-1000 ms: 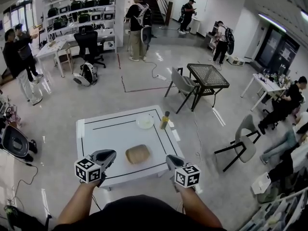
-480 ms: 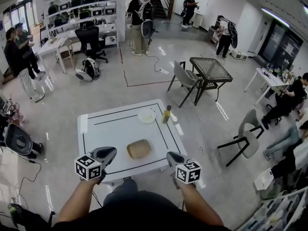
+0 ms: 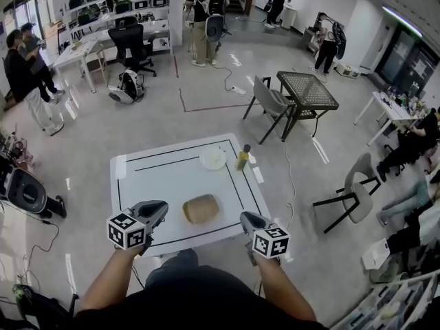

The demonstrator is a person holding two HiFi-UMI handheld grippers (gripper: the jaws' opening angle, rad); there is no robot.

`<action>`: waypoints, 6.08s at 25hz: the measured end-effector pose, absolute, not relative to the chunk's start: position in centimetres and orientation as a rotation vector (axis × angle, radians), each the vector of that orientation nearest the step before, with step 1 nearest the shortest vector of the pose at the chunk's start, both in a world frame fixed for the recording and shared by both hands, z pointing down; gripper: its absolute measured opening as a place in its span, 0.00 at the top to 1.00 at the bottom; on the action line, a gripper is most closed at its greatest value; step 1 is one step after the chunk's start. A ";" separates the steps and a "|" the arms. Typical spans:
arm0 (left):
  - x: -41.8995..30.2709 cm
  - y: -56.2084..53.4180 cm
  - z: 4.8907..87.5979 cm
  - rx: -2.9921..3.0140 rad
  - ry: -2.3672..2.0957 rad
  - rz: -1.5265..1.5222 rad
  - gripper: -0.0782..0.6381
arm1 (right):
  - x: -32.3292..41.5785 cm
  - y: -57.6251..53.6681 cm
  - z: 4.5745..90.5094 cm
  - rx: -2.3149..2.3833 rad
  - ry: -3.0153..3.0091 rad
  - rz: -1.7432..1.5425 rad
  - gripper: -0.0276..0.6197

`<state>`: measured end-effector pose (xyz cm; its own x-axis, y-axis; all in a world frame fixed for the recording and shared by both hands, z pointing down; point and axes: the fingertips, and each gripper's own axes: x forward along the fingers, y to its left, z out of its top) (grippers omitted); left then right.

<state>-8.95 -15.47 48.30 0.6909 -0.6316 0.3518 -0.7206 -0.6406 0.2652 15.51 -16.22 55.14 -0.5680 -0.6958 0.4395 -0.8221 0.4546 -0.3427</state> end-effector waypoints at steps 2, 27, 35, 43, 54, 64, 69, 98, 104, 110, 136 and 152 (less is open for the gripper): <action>-9.1 -16.3 48.7 2.512 -1.044 0.319 0.84 | 15.1 -16.8 55.7 1.307 -2.464 0.789 0.88; -9.2 -24.9 54.2 2.441 -0.924 0.387 0.84 | 12.8 -24.0 62.8 1.267 -2.421 0.998 0.82; -9.8 -26.3 56.1 2.415 -0.908 0.419 0.84 | 12.3 -25.0 67.0 1.221 -2.374 1.078 0.80; -10.9 -27.4 57.9 2.379 -0.913 0.450 0.84 | 11.1 -25.4 70.3 1.175 -2.331 1.132 0.78; -11.1 -29.0 60.3 2.338 -0.887 0.487 0.84 | 10.5 -26.0 75.5 1.125 -2.268 1.226 0.73; -11.1 -29.9 62.3 2.319 -0.868 0.513 0.84 | 10.2 -26.3 78.5 1.111 -2.242 1.319 0.73; -11.7 -30.5 63.0 2.302 -0.881 0.519 0.84 | 9.8 -26.4 79.8 1.093 -2.223 1.358 0.72; -12.7 -30.7 66.9 2.231 -0.847 0.559 0.84 | 7.3 -26.1 84.0 0.985 -2.164 1.585 0.68; -12.8 -30.8 67.1 2.229 -0.844 0.556 0.84 | 6.9 -26.0 84.1 0.972 -2.166 1.628 0.72; -12.5 -30.9 67.1 2.226 -0.839 0.550 0.84 | 7.0 -26.1 84.1 0.972 -2.167 1.618 0.78; -12.3 -29.2 65.7 2.249 -0.829 0.533 0.84 | 6.6 -25.2 82.7 0.972 -2.193 1.642 0.85; -12.2 -27.8 64.0 2.278 -0.846 0.512 0.84 | 6.2 -24.1 80.7 0.959 -2.241 1.595 0.87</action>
